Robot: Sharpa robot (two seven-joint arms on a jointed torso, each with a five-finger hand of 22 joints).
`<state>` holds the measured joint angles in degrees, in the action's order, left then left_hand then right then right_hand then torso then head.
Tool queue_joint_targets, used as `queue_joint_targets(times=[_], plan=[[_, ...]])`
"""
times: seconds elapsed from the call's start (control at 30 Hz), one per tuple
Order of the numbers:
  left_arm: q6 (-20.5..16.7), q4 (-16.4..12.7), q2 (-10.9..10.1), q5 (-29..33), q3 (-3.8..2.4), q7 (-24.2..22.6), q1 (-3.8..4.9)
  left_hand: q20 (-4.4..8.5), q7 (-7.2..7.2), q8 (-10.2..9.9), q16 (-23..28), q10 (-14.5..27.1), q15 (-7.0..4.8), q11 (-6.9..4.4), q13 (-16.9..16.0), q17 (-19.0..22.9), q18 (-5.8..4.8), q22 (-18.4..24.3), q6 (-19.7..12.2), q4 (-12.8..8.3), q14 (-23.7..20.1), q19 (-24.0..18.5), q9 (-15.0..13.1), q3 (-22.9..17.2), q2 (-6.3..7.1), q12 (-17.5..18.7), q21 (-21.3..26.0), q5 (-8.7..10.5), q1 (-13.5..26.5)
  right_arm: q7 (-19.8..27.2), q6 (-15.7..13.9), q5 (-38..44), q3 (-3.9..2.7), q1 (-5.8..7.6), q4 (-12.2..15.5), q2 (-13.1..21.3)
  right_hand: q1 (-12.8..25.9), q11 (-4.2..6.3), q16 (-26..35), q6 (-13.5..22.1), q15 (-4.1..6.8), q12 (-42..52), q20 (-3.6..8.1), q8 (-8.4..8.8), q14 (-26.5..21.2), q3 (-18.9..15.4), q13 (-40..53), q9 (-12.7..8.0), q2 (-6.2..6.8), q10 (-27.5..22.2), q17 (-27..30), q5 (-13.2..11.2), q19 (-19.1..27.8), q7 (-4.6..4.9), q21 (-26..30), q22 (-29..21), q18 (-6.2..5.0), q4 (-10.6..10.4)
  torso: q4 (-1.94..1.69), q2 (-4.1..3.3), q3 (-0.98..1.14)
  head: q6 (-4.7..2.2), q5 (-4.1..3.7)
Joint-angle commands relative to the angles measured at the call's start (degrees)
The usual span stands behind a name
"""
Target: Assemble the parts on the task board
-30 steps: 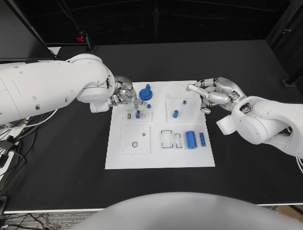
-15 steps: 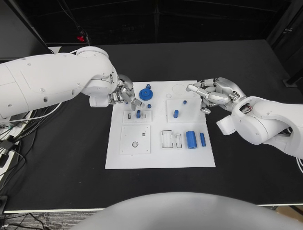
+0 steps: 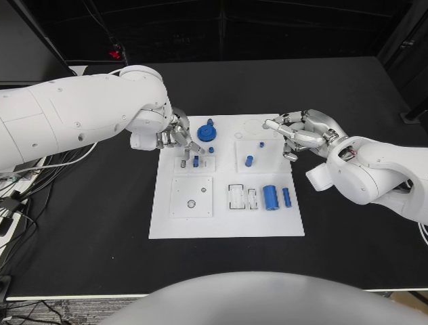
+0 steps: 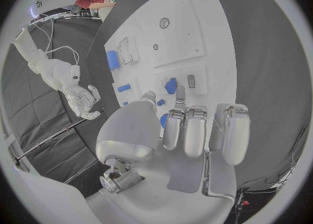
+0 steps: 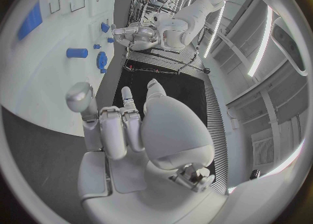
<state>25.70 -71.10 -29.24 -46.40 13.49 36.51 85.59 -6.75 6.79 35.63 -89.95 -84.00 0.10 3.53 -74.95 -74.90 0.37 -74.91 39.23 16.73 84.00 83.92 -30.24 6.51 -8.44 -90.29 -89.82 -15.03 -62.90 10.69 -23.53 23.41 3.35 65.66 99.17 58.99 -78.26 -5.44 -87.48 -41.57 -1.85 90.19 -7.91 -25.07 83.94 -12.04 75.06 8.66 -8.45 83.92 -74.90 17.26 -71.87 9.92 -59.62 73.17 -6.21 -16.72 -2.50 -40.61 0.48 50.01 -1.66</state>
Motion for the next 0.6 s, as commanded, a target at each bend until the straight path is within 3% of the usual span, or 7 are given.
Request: queue_joint_targets(times=[0.03, 0.33, 0.6], plan=[[1.65, 0.71, 0.62, -0.18, -0.04, 0.28, -0.06, 0.44, -0.18, 0.65, -0.05, -6.0, -0.51, -0.45, -15.05, -15.1, -0.37, -15.09, 0.14, -0.07, 6.0, 6.08, -0.23, 0.62, -0.64, 0.29, -0.18, 2.45, -0.58, 0.31, 0.1, -0.1, -0.02, 0.06, 0.09, -0.08, -0.06, -0.13, 0.19, 0.39, 0.03, -0.19, -0.09, -0.34, 3.2, -0.41, 14.94, 0.07, -0.65, 6.08, -10.43, 0.3, 0.27, 0.06, 0.13, 0.0, -1.01, 0.04, -0.04, 0.03, 0.02, -0.01, -0.09], [3.16, 2.83, 2.32, -0.18, -0.04, 0.63, -0.51, 0.59, -0.32, 1.37, -0.05, -6.0, -0.64, -0.58, -15.05, -15.1, -0.37, -15.09, 0.17, -0.11, 6.0, 6.08, -0.35, 1.5, -0.54, 0.29, -0.18, 5.07, -2.72, 0.31, 0.12, -0.1, -0.02, 0.06, 0.03, -0.21, -0.06, -0.13, 0.19, 0.39, 0.03, -0.19, -0.09, -0.34, 3.2, -0.41, 14.94, 0.07, -0.65, 6.08, -10.43, 0.3, 0.27, 0.06, 0.13, 0.0, -1.01, 0.04, -0.01, 0.01, 0.0, -0.01, 0.05], [3.58, 4.56, 3.65, -0.19, -0.04, 0.69, -1.19, 0.66, -0.44, 1.52, -0.05, -6.0, -0.72, -0.69, -15.05, -15.1, -0.37, -15.09, 0.17, -0.08, 6.0, 6.08, -0.23, 1.24, -2.11, 0.29, -0.18, 5.58, -4.08, 0.29, 0.12, -0.1, -0.02, 0.06, -0.03, -0.36, -0.06, -0.13, 0.19, 0.39, 0.03, -0.19, -0.09, -0.34, 3.2, -0.41, 14.94, 0.07, -0.65, 6.08, -10.43, 0.3, 0.27, 0.06, 0.13, 0.0, -1.01, 0.04, -0.01, 0.03, 0.03, -0.01, 0.1]])
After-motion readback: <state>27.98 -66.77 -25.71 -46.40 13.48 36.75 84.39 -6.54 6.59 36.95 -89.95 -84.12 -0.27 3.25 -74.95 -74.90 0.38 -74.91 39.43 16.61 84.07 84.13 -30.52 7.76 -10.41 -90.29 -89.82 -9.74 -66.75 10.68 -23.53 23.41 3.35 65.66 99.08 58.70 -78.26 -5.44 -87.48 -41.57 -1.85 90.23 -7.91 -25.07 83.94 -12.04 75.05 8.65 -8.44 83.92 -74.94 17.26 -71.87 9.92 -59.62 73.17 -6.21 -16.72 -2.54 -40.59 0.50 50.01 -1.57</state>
